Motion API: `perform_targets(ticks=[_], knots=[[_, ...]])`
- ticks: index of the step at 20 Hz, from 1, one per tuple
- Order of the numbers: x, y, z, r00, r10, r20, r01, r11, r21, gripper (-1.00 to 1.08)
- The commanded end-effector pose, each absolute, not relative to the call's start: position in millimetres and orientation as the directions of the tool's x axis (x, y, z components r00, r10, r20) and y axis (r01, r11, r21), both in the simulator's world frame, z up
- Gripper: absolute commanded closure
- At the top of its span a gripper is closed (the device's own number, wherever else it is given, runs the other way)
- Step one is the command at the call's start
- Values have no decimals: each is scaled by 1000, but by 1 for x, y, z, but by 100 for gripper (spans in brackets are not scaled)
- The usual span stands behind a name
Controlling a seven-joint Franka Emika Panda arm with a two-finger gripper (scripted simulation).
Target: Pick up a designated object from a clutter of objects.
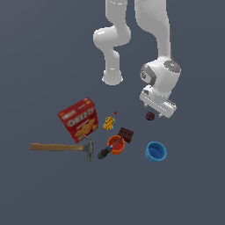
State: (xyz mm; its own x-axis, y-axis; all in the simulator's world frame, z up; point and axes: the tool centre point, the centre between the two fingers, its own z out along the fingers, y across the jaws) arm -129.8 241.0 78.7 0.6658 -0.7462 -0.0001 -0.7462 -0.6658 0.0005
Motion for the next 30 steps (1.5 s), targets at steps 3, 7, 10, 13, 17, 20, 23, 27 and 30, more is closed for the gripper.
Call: perform_targets(ticks=[3, 7, 10, 13, 17, 20, 23, 27, 30], knots=[[-130, 241, 75, 666, -746, 0, -746, -666, 0, -92], [-131, 241, 62, 665, -747, 0, -747, -665, 0, -92], [-131, 241, 48, 664, -747, 0, -747, -664, 0, -92], [-131, 241, 37, 664, -748, 0, -748, -664, 0, -92], [-131, 241, 29, 664, -748, 0, -748, -664, 0, -92], [-131, 241, 28, 664, -748, 0, -748, -664, 0, 108], [-131, 241, 28, 664, -748, 0, -748, -664, 0, 108], [-131, 241, 28, 664, -748, 0, -748, -664, 0, 108], [-131, 241, 29, 664, -748, 1, -748, -664, -1, 108]])
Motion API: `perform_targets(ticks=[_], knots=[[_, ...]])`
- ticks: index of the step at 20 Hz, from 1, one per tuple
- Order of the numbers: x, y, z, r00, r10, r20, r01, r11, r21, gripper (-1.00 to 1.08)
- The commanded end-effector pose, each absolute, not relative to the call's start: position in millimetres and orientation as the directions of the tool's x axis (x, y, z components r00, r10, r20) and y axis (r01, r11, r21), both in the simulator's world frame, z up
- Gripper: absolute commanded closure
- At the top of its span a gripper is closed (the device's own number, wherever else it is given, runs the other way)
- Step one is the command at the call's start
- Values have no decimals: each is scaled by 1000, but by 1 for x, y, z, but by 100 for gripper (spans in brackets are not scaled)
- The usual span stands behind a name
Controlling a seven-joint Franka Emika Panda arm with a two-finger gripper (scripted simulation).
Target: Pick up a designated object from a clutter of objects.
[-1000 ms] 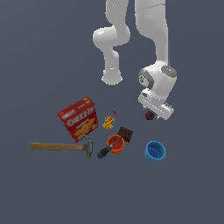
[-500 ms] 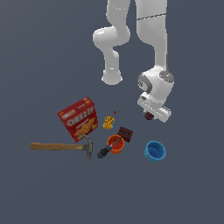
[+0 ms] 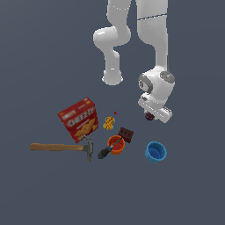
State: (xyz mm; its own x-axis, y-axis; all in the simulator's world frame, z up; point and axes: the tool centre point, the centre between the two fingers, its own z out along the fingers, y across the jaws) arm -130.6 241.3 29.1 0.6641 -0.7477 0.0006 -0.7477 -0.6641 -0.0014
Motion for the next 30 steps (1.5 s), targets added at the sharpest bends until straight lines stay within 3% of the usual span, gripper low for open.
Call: perform_targets(ticks=[1, 13, 30], knots=[[-131, 241, 29, 664, -748, 1, -748, -664, -1, 108], [-133, 207, 56, 664, -748, 1, -748, -664, -1, 108], [-139, 86, 154, 664, -747, -4, -747, -664, -3, 108]])
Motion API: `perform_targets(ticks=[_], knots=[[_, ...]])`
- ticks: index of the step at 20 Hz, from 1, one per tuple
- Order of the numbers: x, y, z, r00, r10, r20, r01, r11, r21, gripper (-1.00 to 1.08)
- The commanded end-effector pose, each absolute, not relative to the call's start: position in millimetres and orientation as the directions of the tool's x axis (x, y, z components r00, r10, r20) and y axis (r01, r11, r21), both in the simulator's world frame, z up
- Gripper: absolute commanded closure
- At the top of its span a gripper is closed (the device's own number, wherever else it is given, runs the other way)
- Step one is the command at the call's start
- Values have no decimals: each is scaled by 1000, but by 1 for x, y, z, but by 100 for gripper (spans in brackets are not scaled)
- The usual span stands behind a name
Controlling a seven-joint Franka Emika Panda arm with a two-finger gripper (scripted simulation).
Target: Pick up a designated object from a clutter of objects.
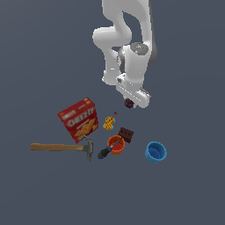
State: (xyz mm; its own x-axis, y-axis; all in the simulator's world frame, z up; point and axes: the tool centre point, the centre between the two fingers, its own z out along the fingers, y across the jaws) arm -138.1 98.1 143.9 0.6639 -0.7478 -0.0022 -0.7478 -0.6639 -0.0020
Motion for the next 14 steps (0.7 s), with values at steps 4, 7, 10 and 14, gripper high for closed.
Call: perform_targets(ticks=[4, 7, 10, 14], knots=[[-141, 53, 182, 664, -747, -5, -747, -664, -4, 108], [-142, 25, 204, 664, -747, -5, -748, -664, -5, 108], [-143, -3, 227, 664, -748, -6, -748, -664, -5, 108], [-144, -39, 256, 664, -748, -5, -748, -664, -4, 108]])
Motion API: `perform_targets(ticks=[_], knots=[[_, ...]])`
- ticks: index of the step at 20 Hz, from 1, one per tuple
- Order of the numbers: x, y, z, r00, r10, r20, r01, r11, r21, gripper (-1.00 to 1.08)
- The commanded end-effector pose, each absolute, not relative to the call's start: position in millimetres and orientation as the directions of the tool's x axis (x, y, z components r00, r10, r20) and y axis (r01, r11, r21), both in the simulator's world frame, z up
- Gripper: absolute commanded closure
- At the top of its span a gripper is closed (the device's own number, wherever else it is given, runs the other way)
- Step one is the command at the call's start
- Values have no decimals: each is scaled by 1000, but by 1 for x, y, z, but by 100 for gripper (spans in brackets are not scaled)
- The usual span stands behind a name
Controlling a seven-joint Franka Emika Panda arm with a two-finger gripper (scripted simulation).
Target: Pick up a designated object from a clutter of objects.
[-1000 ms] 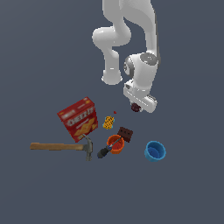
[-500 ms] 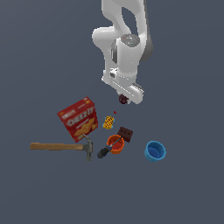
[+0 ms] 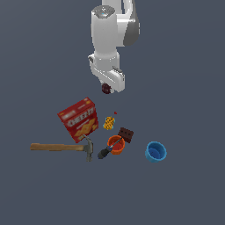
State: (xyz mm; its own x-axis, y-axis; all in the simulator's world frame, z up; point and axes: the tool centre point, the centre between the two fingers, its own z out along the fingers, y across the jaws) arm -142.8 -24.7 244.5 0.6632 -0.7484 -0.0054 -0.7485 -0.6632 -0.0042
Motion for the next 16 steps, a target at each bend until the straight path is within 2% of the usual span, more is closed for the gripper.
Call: perform_targets(ticks=[1, 9, 16], knots=[[-144, -48, 263, 663, -748, -5, -748, -663, -4, 108], [-144, -115, 318, 662, -749, -2, -749, -662, -1, 108], [-141, -151, 348, 663, -749, 0, -749, -663, 0, 108]])
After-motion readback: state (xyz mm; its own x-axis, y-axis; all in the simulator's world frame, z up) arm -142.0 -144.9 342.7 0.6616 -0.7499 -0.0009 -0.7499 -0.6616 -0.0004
